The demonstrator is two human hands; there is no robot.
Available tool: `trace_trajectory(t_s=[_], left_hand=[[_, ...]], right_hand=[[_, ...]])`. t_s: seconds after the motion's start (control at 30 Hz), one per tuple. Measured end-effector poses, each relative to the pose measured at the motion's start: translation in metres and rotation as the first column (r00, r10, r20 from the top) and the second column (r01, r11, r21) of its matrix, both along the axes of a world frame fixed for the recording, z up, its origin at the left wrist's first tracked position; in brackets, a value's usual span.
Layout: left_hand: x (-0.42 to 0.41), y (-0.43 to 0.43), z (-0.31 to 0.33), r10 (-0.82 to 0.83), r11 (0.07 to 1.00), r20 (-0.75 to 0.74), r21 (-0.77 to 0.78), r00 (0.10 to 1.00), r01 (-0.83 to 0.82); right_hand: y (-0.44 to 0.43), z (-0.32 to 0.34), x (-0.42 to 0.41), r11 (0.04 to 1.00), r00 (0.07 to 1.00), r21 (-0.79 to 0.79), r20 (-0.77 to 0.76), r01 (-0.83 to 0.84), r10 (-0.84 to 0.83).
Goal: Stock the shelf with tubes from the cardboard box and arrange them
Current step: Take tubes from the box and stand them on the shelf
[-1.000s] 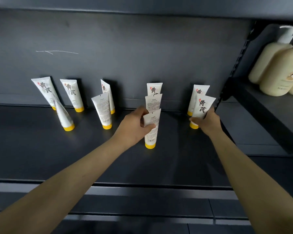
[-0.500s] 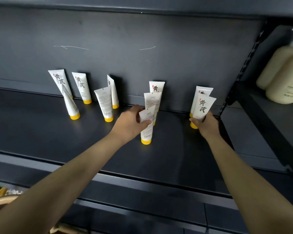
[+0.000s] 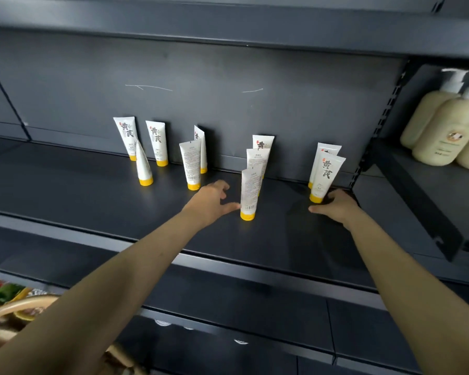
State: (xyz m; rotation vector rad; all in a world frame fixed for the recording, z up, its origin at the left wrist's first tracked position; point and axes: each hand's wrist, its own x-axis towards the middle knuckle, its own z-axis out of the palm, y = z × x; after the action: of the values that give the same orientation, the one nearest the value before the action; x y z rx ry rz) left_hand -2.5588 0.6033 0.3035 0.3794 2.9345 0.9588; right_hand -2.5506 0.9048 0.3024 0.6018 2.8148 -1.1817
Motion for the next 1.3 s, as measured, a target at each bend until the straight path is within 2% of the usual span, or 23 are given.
trace_trajectory(t_s=[0.07,0.13,0.23,0.37,0.5,0.8,1.07,1.2,1.3], left_hand=[[0.014,-0.024,0.001,-0.041,0.995,0.044,-0.090,0.998,0.045],[0.033,-0.052,0.003,-0.093,0.976,0.061,-0.194,0.994,0.103],[0.071,-0.104,0.005,-0.114,0.945,0.115,-0.294,0.987,0.144],[0.129,-0.193,0.002,-0.077,0.895,0.166,-0.422,0.983,0.142],[0.190,-0.287,0.001,0.054,0.903,0.196,-0.429,0.979,0.036],[0.283,-0.434,-0.024,0.337,0.877,0.231,-0.429,0.913,-0.216],[0.317,-0.495,-0.114,0.450,0.878,0.448,-0.379,0.773,-0.292],[0.309,-0.514,-0.163,0.482,0.873,0.522,-0.350,0.703,-0.339],[0.297,-0.515,-0.199,0.470,0.882,0.599,-0.323,0.648,-0.342]], right_hand=[[-0.019,0.019,0.024,0.978,0.974,0.100,0.152,-0.185,0.168],[-0.045,0.033,0.046,0.909,0.906,0.226,0.328,-0.351,0.269],[-0.105,0.045,0.076,0.818,0.785,0.230,0.500,-0.528,0.366],[-0.215,0.052,0.113,0.708,0.681,0.176,0.502,-0.684,0.533],[-0.330,0.054,0.145,0.492,0.559,0.271,0.481,-0.827,0.675],[-0.502,0.028,0.189,0.222,0.320,0.240,0.531,-0.945,0.785],[-0.591,-0.073,0.165,0.037,0.066,0.057,0.656,-0.998,0.752],[-0.619,-0.133,0.138,-0.025,-0.048,-0.042,0.723,-0.999,0.690],[-0.633,-0.177,0.122,-0.016,-0.118,-0.143,0.739,-0.990,0.664]])
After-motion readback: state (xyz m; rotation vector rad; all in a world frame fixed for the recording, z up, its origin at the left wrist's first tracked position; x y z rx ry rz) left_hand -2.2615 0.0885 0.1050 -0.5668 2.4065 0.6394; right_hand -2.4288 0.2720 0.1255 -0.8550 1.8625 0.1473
